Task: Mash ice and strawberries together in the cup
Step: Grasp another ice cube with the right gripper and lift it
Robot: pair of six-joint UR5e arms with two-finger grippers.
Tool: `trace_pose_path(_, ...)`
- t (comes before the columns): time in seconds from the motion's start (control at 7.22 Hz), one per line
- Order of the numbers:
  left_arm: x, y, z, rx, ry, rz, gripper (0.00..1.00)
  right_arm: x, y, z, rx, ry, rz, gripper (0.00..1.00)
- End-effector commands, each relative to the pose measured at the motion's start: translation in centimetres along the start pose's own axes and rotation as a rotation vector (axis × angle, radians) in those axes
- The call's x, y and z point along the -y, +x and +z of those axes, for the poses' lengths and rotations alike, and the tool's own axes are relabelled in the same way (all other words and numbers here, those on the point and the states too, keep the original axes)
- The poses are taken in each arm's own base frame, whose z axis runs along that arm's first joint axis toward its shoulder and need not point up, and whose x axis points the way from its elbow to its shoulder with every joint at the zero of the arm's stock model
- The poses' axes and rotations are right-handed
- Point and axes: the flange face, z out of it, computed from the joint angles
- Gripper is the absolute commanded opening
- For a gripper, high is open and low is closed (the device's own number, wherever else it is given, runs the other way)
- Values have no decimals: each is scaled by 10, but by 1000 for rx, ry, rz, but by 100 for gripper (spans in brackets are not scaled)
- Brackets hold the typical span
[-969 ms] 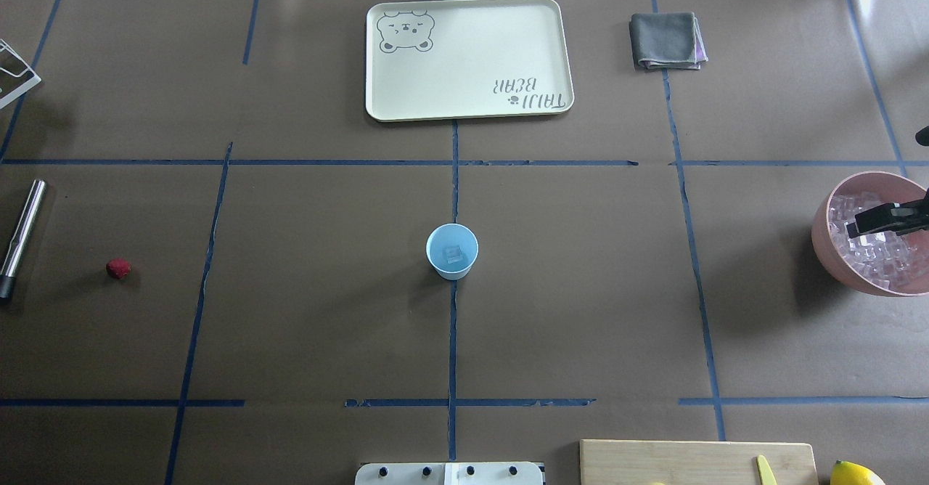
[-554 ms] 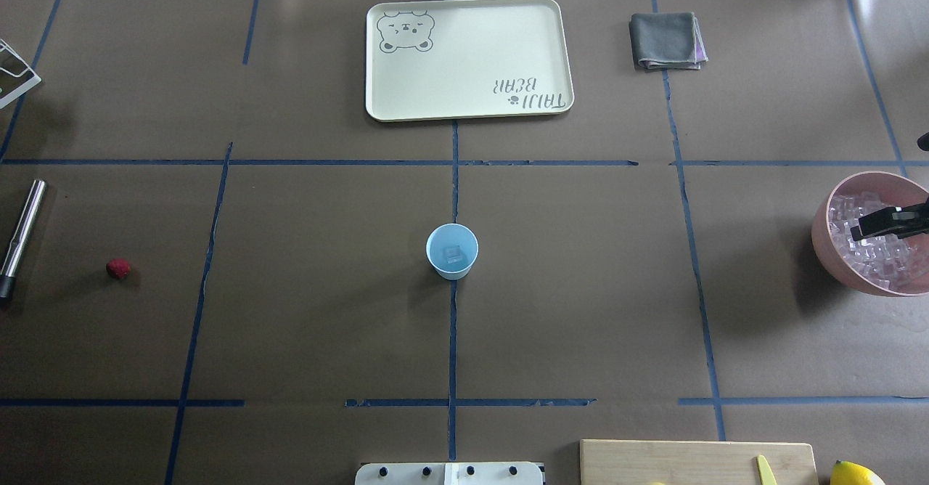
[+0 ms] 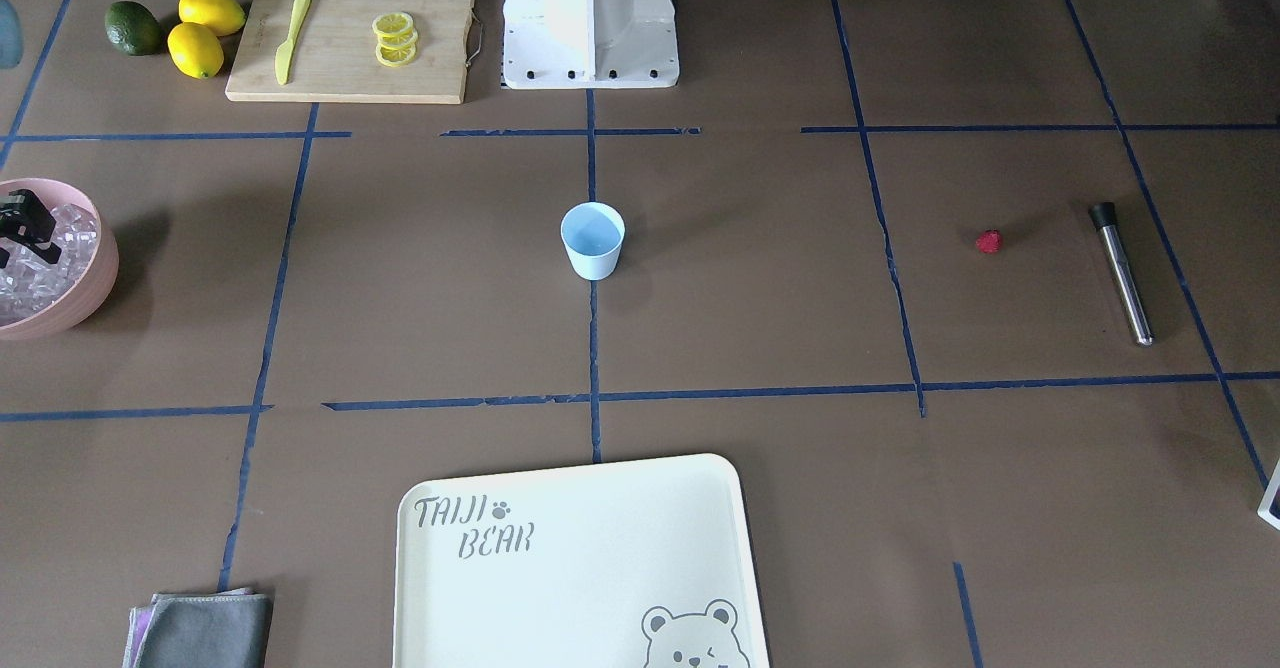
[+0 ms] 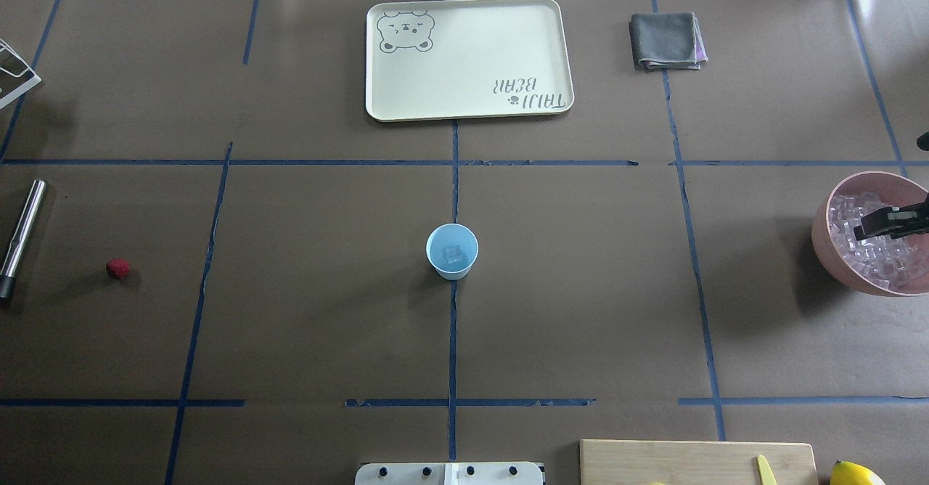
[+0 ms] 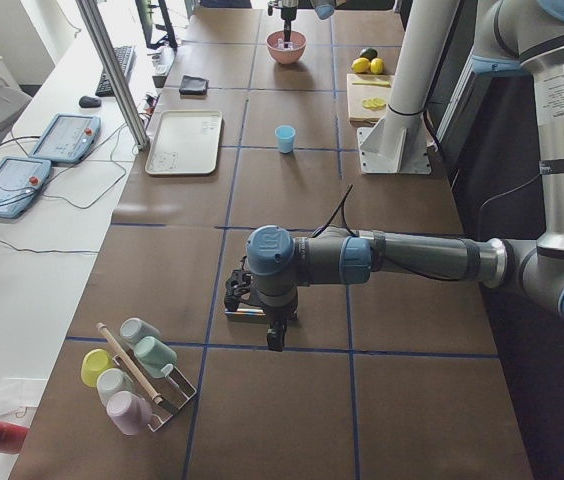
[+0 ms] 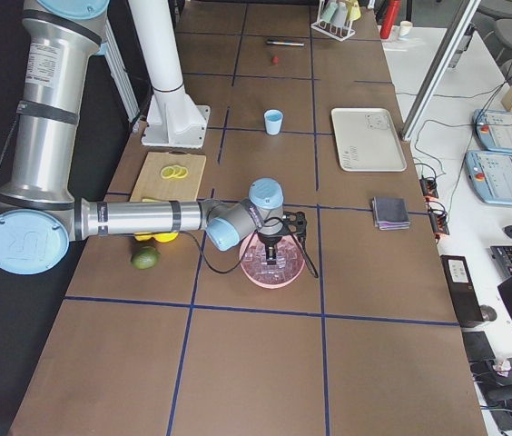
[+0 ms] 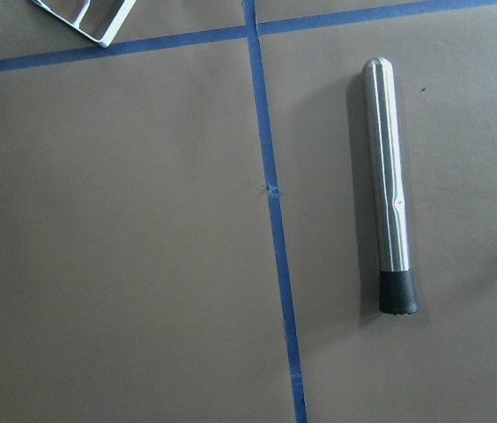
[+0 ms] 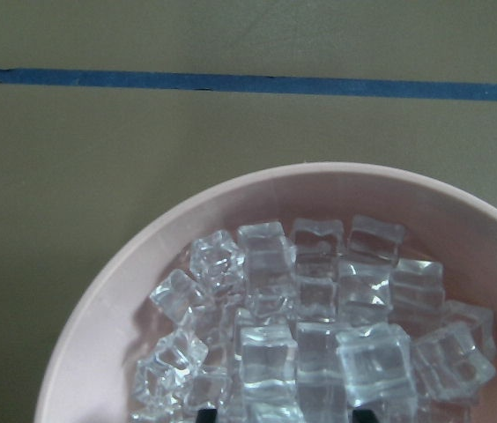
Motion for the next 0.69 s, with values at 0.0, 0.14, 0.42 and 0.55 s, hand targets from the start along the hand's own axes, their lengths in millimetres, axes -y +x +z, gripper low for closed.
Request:
trace_pose_path(0.0, 0, -1, 1, 0, -1, -1, 100, 0, 2, 2, -2, -3, 5, 45)
trace_pose_path(0.14, 0, -1, 1, 0, -1, -1, 100, 0, 2, 2, -2, -3, 4, 33)
trace_pose_path(0.42, 0, 0, 0, 0, 2, 2, 100, 0, -3, -1, 11, -4, -3, 17)
trace_pose_path(0.55, 0, 0, 0, 1, 4, 4, 100, 3, -12, -9, 29, 5, -15, 10)
